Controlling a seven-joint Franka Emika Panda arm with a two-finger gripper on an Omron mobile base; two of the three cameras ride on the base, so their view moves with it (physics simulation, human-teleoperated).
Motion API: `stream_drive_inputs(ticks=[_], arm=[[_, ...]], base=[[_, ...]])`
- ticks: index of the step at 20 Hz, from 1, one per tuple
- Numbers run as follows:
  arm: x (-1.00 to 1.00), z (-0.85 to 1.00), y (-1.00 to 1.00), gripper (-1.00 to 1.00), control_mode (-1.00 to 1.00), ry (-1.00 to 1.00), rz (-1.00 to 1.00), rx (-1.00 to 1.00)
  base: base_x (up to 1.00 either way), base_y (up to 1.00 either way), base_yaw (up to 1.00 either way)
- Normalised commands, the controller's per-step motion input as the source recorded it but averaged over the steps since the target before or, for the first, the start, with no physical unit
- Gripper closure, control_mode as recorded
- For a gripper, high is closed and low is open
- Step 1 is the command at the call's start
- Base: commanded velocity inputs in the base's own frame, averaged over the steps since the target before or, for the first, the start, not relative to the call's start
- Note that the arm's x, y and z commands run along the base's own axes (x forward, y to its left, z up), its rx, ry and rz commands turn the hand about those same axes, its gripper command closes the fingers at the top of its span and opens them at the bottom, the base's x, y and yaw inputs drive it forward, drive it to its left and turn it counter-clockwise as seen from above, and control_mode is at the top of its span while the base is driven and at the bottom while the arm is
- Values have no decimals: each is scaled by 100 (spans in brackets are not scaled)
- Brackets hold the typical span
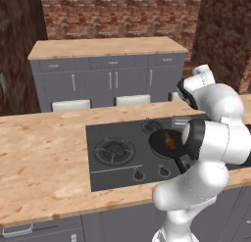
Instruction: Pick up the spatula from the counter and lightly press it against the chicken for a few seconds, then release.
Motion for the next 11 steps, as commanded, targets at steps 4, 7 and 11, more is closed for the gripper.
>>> stream_drive_inputs(ticks=[4, 7, 11], arm=[[-27, 53, 0, 100, -100, 0, 11, 12], [-28, 53, 0, 100, -100, 0, 11, 15], [-35, 38, 0, 100, -100, -6, 2, 15]], base=[[0, 0, 0], [0, 0, 0], [0, 0, 0]])
